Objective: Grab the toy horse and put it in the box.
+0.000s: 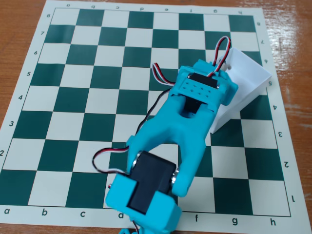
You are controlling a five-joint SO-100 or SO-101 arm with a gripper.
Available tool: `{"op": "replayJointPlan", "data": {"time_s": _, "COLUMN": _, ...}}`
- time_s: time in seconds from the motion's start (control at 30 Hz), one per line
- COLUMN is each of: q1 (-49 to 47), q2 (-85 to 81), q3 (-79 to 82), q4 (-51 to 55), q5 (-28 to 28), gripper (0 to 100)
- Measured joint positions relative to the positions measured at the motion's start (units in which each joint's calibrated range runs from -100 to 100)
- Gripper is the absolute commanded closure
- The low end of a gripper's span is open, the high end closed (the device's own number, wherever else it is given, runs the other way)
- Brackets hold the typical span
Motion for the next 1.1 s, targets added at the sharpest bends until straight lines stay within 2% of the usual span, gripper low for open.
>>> {"op": "replayJointPlan", "data": {"time_s": 0.3, "q1": 1.0, "q2": 7.9, "q3": -4.5, "q4": -4.9, "q5": 1.1, "gripper": 78}}
{"op": "replayJointPlan", "data": {"time_s": 0.53, "q1": 1.1, "q2": 5.9, "q3": -3.3, "q4": -5.1, "q5": 1.5, "gripper": 76}}
{"op": "replayJointPlan", "data": {"time_s": 0.77, "q1": -2.6, "q2": -13.5, "q3": 13.1, "q4": -3.9, "q5": -0.5, "gripper": 76}}
{"op": "replayJointPlan", "data": {"time_s": 1.1, "q1": -10.8, "q2": -56.5, "q3": 46.4, "q4": 5.9, "q5": -0.7, "gripper": 76}}
